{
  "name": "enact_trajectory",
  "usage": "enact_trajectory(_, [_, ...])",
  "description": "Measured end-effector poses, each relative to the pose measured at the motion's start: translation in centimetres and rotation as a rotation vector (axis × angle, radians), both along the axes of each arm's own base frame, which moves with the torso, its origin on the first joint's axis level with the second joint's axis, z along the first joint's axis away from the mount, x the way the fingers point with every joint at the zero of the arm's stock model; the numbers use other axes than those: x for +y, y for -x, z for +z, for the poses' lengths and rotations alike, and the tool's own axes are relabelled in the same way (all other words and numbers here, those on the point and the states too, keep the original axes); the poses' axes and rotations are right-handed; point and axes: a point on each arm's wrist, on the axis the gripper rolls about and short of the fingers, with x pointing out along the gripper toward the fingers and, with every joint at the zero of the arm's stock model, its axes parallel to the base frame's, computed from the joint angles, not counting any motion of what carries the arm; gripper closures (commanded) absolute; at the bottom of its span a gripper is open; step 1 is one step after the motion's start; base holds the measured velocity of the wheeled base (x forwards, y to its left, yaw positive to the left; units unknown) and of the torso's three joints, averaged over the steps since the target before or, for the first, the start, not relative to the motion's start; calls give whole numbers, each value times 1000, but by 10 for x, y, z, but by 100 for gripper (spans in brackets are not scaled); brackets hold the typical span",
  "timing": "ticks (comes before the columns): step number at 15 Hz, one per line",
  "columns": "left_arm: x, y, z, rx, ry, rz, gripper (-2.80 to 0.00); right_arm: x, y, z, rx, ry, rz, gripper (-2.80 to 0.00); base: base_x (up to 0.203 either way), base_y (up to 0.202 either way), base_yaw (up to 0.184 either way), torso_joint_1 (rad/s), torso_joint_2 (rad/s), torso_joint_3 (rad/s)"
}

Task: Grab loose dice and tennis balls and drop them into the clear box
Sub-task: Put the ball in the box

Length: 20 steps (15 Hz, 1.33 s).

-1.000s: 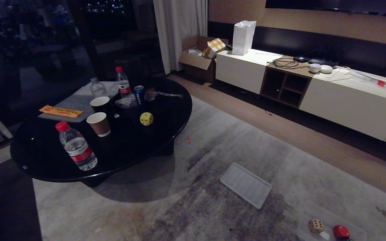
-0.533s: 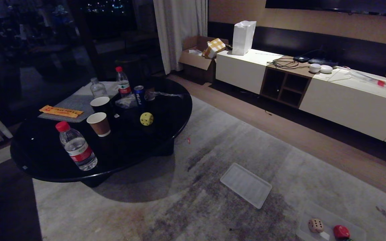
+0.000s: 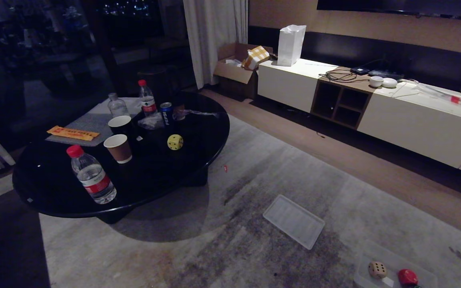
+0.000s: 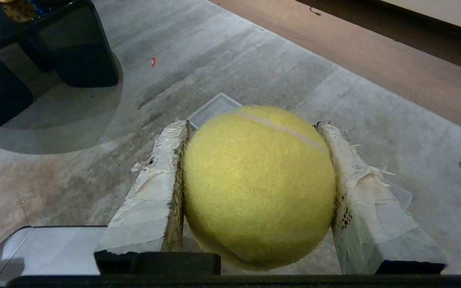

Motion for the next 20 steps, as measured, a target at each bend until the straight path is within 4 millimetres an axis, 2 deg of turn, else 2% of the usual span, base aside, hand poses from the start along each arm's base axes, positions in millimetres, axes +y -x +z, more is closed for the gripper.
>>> enact_trajectory(4, [0,0,0,3,-27,-1,0,0,0,0,0,0,-2,0,0,-22,0,0,2,1])
enact_trajectory(14, [0,0,0,3,-30,0,0,0,0,0,0,-2,-2,0,0,-171,0,2,3,2])
enact_trajectory(20, [0,0,0,2,-28,0,0,0,0,0,0,-1,-2,0,0,-9,0,0,1,1])
